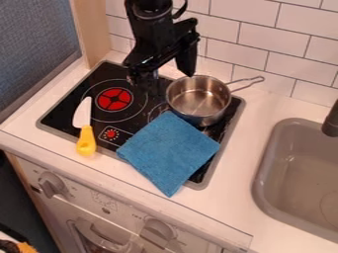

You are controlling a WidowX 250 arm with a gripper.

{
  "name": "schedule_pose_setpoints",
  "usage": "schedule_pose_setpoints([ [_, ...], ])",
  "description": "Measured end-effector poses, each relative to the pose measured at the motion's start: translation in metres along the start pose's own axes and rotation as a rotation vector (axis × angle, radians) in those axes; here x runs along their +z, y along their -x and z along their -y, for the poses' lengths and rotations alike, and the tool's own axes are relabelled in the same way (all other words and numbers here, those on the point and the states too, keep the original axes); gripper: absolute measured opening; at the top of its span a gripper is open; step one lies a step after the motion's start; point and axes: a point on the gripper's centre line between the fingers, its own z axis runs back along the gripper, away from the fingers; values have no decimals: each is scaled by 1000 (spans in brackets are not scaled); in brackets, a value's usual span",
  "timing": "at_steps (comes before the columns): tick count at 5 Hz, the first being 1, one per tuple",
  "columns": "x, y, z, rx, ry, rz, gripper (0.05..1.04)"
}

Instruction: Put the silver pot on the blue cloth

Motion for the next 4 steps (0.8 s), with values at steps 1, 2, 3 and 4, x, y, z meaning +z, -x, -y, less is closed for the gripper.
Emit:
schedule_pose_setpoints([
  [1, -8, -8, 1, -86, -10, 40, 999],
  [2, -20, -9, 7, -221, -6, 73, 999],
  [3, -36, -11, 10, -283, 13, 94, 999],
  [4, -50, -11, 12, -298, 29, 74, 999],
])
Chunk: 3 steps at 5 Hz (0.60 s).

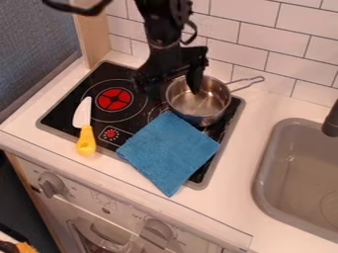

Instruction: Put the silver pot on the blue cloth

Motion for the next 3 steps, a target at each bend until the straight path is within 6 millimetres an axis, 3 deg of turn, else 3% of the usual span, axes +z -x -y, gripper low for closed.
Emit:
schedule_pose_setpoints([
  [2, -29, -16, -6, 30, -17, -6, 999],
  [3, -37, -21, -9, 55, -11, 6, 945],
])
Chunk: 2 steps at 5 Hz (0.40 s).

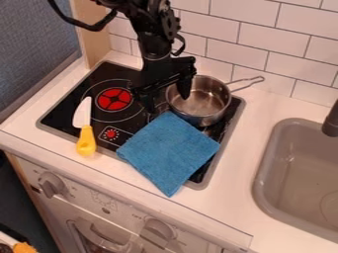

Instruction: Put the silver pot on the blue cloth

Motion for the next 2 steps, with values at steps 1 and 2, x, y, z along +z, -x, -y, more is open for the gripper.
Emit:
schedule_pose_setpoints([
  [1, -3, -3, 6, 8, 47, 31, 645],
  [2, -4, -2, 6, 10, 50, 30, 350],
])
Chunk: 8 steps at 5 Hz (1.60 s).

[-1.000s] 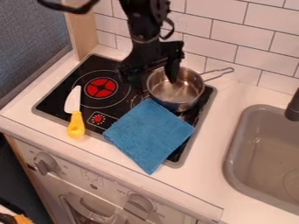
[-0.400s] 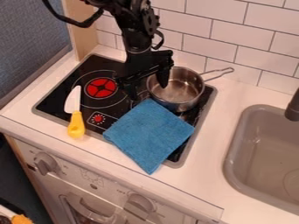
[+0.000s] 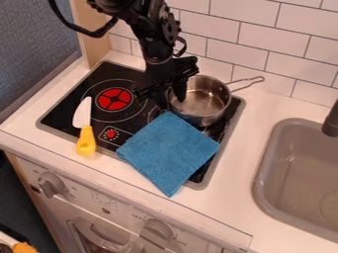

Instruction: Put the silver pot on the blue cloth

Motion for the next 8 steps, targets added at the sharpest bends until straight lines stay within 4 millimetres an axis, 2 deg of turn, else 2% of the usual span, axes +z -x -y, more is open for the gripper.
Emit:
schedule_pose_setpoints([
  [1, 0, 3, 0, -21, -8, -5, 183],
  [2, -1, 6, -1, -46, -17, -7, 144],
  [4, 2, 10, 2, -55, -14, -10, 121],
  [5, 11, 16, 5, -65, -6, -11, 97],
  [6, 20, 24, 7, -57, -1, -4, 85],
  [8, 55, 26, 21, -48, 53, 52, 84],
])
